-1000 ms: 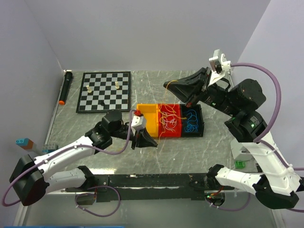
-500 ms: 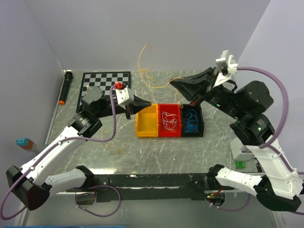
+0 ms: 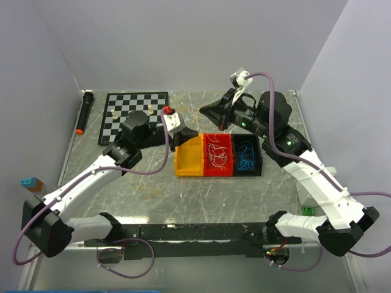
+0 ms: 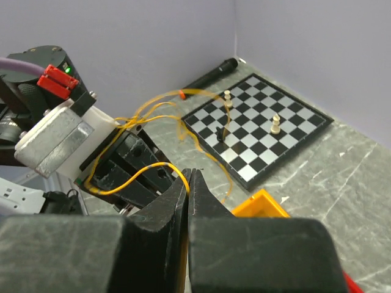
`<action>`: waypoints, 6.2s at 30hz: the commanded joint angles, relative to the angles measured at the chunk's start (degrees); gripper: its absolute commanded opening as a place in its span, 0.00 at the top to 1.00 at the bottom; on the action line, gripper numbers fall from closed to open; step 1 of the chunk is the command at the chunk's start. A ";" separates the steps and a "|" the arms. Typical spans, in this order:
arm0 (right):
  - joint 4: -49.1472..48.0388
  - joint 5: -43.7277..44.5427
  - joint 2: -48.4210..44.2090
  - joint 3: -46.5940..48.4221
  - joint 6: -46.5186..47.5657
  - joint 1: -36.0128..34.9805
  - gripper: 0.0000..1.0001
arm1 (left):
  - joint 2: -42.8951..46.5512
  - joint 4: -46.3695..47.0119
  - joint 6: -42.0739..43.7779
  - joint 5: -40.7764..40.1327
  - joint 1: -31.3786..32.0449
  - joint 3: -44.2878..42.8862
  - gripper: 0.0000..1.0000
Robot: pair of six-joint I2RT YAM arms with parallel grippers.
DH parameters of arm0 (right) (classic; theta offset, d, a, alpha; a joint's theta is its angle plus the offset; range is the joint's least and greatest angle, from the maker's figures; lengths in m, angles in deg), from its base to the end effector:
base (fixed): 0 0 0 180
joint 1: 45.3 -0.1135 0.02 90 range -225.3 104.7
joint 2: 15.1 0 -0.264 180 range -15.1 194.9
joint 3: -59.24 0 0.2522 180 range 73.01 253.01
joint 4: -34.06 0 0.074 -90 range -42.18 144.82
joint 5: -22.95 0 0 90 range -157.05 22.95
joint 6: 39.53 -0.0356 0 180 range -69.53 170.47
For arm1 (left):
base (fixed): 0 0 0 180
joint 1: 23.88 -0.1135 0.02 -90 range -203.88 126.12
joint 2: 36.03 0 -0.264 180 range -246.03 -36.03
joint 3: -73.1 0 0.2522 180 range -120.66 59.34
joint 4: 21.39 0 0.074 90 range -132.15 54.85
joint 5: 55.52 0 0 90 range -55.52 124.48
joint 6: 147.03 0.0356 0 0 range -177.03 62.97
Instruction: Untangle the cables
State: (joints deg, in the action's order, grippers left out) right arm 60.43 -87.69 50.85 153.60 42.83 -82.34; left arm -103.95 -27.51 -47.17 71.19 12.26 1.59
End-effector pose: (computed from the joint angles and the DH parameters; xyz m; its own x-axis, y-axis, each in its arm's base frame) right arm 0.1852 0.1555 0.4784 -0.0842 0.0924 -0.9922 -0.8412 0.5272 0.1204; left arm 0.2095 -0.1793 0.3694 0.1284 0.0762 -0.9888 0.9471 0.2864 0.1451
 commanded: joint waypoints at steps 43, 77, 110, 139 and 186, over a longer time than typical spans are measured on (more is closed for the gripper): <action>-22.01 2.00 27.73 -8.88 -19.96 5.31 1.00 | 15.27 -34.00 9.64 -8.23 -6.17 3.17 0.23; 12.18 25.92 53.14 12.56 -21.98 -6.38 1.00 | 17.04 -31.28 32.40 -28.97 -9.68 28.39 0.13; 2.26 14.49 26.43 3.52 -17.76 -1.11 0.37 | 8.15 -40.77 39.02 -10.78 -9.77 17.44 0.99; -7.76 19.52 5.15 -19.78 -24.27 12.16 0.39 | -15.84 -24.17 2.97 -9.20 -2.92 -13.71 0.99; 0.67 16.43 -0.65 -16.26 -21.80 14.80 0.10 | -19.64 -60.84 -2.83 -24.85 -7.12 -32.09 0.03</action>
State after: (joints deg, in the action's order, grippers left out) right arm 59.70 -70.40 53.08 134.85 20.40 -68.00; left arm -132.06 -90.65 -47.30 47.61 9.73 -33.10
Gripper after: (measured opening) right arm 0.877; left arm 0.966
